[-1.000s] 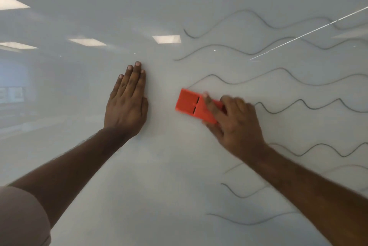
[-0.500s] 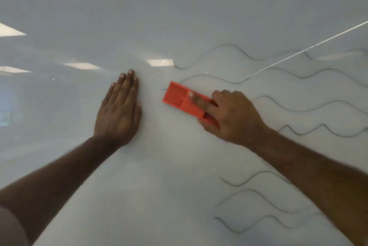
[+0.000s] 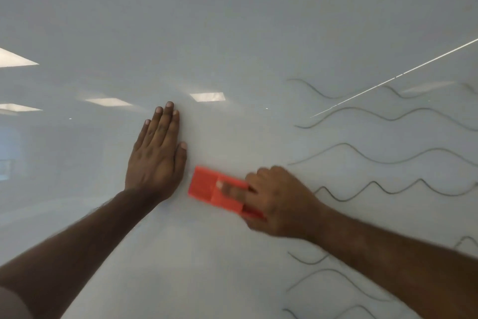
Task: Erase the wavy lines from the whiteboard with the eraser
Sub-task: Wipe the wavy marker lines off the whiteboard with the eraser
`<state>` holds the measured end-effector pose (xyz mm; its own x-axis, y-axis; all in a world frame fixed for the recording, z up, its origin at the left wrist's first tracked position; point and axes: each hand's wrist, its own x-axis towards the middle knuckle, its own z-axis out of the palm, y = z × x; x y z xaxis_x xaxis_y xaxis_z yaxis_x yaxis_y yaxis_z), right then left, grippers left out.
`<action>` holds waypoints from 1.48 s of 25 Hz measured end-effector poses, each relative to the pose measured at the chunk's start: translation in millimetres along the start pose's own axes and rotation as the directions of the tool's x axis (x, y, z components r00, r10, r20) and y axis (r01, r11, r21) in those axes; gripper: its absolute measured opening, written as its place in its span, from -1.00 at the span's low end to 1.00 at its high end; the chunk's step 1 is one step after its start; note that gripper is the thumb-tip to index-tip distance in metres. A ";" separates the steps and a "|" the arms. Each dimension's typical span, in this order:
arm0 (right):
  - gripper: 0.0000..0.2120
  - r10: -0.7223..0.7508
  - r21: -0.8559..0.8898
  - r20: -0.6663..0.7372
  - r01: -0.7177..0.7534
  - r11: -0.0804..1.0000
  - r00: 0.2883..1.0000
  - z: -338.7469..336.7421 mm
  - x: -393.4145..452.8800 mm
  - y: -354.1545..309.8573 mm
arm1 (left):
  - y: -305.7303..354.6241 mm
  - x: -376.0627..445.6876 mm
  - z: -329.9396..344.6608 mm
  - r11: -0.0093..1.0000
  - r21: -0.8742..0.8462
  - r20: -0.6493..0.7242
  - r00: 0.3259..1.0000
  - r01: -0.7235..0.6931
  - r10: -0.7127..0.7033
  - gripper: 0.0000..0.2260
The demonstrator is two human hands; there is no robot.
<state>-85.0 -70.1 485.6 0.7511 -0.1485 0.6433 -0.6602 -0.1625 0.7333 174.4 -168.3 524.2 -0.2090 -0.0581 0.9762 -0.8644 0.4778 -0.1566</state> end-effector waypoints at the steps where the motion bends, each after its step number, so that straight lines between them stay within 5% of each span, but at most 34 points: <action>1: -0.39 -0.109 0.000 0.051 0.110 0.994 0.993 1.2 -8.3 -4.1 | 0.1 -1.1 -0.5 1.000 0.001 0.007 1.000 0.009 -0.009 -0.43; 3: -0.42 -0.239 -0.031 0.097 0.243 0.970 0.966 -1.7 -8.9 8.4 | 1.9 -2.2 -1.5 1.000 0.002 0.018 1.000 0.026 -0.026 -0.42; 5: -0.44 -0.175 -0.102 0.048 0.179 0.979 0.983 -6.9 8.7 35.5 | 3.2 -3.5 -1.7 1.000 0.006 0.023 0.999 0.028 -0.028 -0.42; 7: -0.42 0.089 -0.161 -0.091 -0.102 0.982 0.992 -18.4 36.3 70.5 | 4.2 -4.4 -1.7 0.999 0.013 0.026 0.999 0.031 -0.032 -0.41; 9: -0.39 0.379 -0.170 -0.212 -0.416 0.893 0.901 -30.9 64.7 101.0 | 5.2 -5.3 -2.0 0.999 0.017 0.027 0.999 0.038 -0.039 -0.41; 12: -0.34 0.571 -0.075 -0.265 -0.607 0.791 0.777 -32.5 92.6 105.3 | 6.6 -5.6 -3.0 0.999 0.012 0.034 0.999 0.040 -0.041 -0.41; 19: -0.33 0.116 -0.079 -0.070 -0.121 0.989 0.991 -4.6 0.6 22.8 | 17.9 -13.9 -0.2 0.998 -0.022 0.047 0.998 0.051 -0.050 -0.37; 22: -0.34 0.174 -0.207 -0.081 -0.188 0.960 0.981 -27.7 -33.7 68.0 | 26.9 -14.8 2.0 0.999 -0.026 0.061 0.998 0.021 -0.019 -0.36; 25: -0.36 0.457 -0.281 -0.236 -0.511 0.813 0.858 -59.7 -53.1 127.4 | 31.1 -4.4 0.2 1.000 -0.021 0.073 0.997 0.003 -0.001 -0.34; 29: -0.36 0.773 -0.111 -0.379 -0.854 0.507 0.508 -65.3 -20.8 150.3 | 55.5 17.9 1.9 0.999 -0.025 0.047 0.998 0.046 -0.045 -0.32; 30: -0.35 0.795 -0.057 -0.384 -0.871 0.488 0.470 -59.1 -3.7 141.7 | 63.1 23.7 3.4 0.997 -0.033 0.044 0.997 0.071 -0.070 -0.30; 31: -0.35 0.778 -0.036 -0.378 -0.847 0.531 0.503 -50.7 10.9 128.7 | 70.1 29.0 5.0 0.995 -0.042 0.042 0.995 0.094 -0.092 -0.29; 34: -0.34 0.558 -0.088 -0.282 -0.601 0.795 0.780 -29.6 18.0 81.8 | 85.5 41.8 9.2 0.993 -0.064 0.031 0.995 0.101 -0.099 -0.29; 37: -0.35 0.373 -0.147 -0.173 -0.399 0.905 0.911 -31.4 -21.7 79.8 | 93.2 47.7 11.3 0.997 -0.060 0.014 0.998 0.054 -0.053 -0.31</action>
<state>-153.9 -49.2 537.1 0.4389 -0.0275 0.8981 -0.8964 0.0552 0.4397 78.7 -136.5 554.5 -0.1692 -0.0956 0.9809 -0.8456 0.5253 -0.0946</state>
